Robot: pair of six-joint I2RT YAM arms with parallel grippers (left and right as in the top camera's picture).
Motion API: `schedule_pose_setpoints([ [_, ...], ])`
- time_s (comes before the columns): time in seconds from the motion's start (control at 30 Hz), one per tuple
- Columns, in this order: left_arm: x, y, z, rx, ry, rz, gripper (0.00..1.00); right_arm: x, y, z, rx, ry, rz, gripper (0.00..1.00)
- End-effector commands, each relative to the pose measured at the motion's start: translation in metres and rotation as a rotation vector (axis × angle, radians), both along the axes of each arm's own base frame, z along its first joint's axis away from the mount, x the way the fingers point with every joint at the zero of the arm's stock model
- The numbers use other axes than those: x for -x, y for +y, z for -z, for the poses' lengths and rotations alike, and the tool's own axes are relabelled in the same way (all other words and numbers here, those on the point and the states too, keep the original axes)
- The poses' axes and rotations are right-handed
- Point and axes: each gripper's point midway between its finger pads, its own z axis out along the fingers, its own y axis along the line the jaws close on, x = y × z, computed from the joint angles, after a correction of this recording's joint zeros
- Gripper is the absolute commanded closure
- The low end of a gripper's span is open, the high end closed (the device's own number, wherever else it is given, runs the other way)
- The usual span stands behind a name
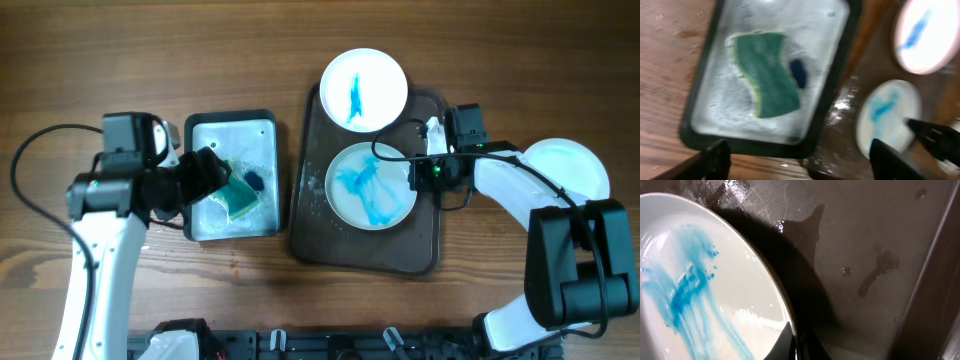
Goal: Clean dirty plates on tray and stack at the side
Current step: 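Reach the left gripper into the basin and grasp the green sponge, then dip and rub the sponge in the soapy water with the left gripper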
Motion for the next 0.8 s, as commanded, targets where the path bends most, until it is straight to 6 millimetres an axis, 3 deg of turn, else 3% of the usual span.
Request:
schedule_pose_setpoints([
  [0.0, 0.005, 0.016, 0.044, -0.143, 0.149, -0.132, 0.24, 0.008, -0.007, 0.015, 0.038, 0.059, 0.054, 0.96],
  [0.1, -0.001, 0.003, 0.077, -0.143, 0.205, -0.098, 0.25, 0.01, -0.007, 0.016, 0.039, 0.067, 0.054, 0.96],
  [0.3, -0.014, -0.025, 0.129, -0.132, 0.297, -0.083, 0.52, 0.01, -0.007, 0.016, 0.039, 0.07, 0.054, 0.96],
  [0.37, -0.011, -0.03, 0.147, -0.133, 0.348, -0.113, 0.65, 0.01, -0.007, 0.016, 0.039, 0.07, 0.055, 0.96],
  [0.47, -0.005, -0.031, 0.165, -0.144, 0.409, -0.124, 0.96, 0.01, -0.007, 0.016, 0.034, 0.079, 0.079, 0.96],
  [0.6, -0.004, -0.025, 0.168, -0.179, 0.416, -0.11, 0.96, 0.011, -0.007, 0.016, 0.033, 0.08, 0.079, 0.96],
  [0.77, -0.011, -0.026, 0.143, -0.187, 0.397, -0.056, 0.95, 0.011, -0.007, 0.016, 0.031, 0.08, 0.077, 0.96],
])
